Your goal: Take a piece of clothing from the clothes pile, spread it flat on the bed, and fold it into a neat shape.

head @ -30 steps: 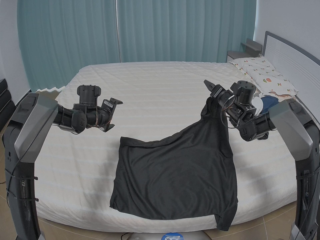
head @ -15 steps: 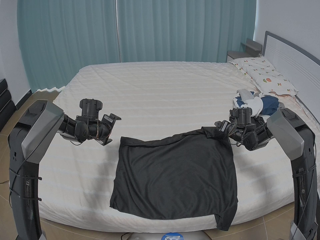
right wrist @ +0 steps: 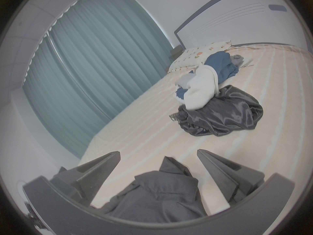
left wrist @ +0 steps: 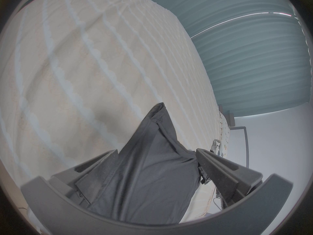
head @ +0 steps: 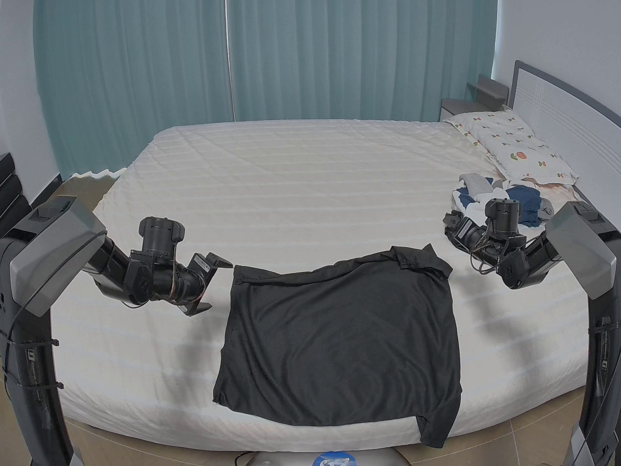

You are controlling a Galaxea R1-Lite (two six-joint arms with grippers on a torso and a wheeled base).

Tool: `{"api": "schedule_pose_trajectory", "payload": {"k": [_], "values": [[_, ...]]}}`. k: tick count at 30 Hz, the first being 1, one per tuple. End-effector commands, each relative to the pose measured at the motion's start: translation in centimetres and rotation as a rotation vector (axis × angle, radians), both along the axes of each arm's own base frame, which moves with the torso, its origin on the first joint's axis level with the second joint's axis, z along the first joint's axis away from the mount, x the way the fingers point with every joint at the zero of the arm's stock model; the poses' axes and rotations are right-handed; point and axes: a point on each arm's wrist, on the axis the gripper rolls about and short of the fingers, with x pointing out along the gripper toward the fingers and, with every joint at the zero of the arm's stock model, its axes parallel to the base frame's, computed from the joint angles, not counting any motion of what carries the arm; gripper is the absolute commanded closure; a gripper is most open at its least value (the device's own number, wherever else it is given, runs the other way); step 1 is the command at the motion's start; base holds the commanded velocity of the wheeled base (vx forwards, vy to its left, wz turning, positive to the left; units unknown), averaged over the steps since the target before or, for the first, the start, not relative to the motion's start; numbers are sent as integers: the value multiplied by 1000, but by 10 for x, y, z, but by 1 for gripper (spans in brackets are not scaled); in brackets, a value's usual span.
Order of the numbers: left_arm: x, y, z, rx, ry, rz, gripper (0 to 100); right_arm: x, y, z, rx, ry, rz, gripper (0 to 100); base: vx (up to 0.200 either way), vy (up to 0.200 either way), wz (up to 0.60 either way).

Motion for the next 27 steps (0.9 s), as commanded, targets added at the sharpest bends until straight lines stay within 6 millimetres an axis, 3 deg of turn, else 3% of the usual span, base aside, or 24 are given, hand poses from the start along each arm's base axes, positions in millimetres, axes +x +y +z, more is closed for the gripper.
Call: {"api": "schedule_pose_trajectory", "payload": {"k": [1,3,5,6,11,12,14,22,27], "values": [[-30,6,-1,-6,-3,-11,0,-6,-17,19,65,-61,-45,0,0,0,0],[-36,7,-3,-4,5,-12,0,-12,-18,8,63,-15,-45,0,0,0,0],[-48,8,-5,3,31,-18,0,-33,-18,-6,72,65,-28,0,0,0,0],[-49,8,-5,3,32,-18,0,-34,-18,-7,73,72,-27,0,0,0,0],[-75,6,-13,60,78,-84,0,-84,-13,-18,103,170,13,0,0,0,0],[-75,5,-13,62,79,-87,0,-85,-13,-18,103,170,13,0,0,0,0],[-90,-4,-14,84,95,-140,0,-105,-10,-22,105,183,28,0,0,0,0],[-108,-27,-24,165,117,-245,0,-138,-3,-41,197,236,94,0,0,0,0],[-106,-37,-26,259,92,-215,0,-142,-4,-46,234,224,117,0,0,0,0]]}}
